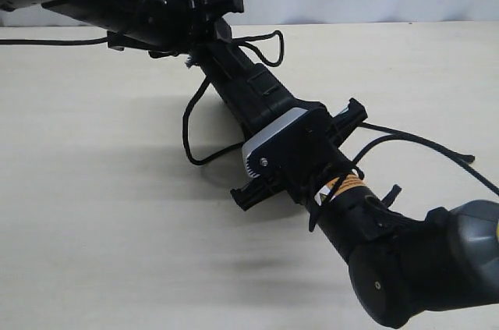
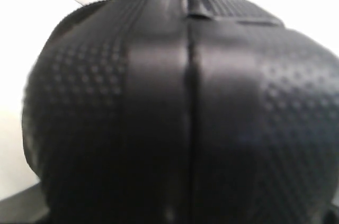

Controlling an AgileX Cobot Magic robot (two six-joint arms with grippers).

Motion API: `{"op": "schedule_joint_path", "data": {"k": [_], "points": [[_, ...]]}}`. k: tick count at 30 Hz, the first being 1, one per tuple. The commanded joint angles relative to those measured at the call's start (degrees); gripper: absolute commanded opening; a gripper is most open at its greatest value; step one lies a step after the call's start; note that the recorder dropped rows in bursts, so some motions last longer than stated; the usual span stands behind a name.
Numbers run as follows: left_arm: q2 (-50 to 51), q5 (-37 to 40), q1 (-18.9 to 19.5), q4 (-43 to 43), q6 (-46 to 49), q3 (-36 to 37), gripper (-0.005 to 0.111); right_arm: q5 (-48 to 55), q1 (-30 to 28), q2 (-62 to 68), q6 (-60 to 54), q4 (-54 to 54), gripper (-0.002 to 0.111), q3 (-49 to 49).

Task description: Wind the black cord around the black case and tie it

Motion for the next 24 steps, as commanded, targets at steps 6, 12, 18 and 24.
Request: {"op": "schedule_joint_path", "data": {"k": [6, 12, 18, 24], "points": [[-0.10, -0.74, 0.04, 0.96, 1.02, 0.23, 0.000, -1.34, -0.15, -0.73, -1.45, -0.46, 0.004, -0.35], [-0.10, -1.63, 0.04, 0.84, 1.02, 0.23, 0.000, -1.50, -0.15, -0.73, 0.72, -0.46, 0.006, -0.35], [-0.10, -1.85, 0.04, 0.84, 1.02, 0.23, 0.000, -1.50, -0.15, -0.73, 1.97, -0.46, 0.047, -0.35], [-0.10, -1.85, 0.04, 0.84, 1.02, 0.23, 0.000, 2.02, -0.15, -0.73, 1.97, -0.74, 0.086, -0.35]]}}
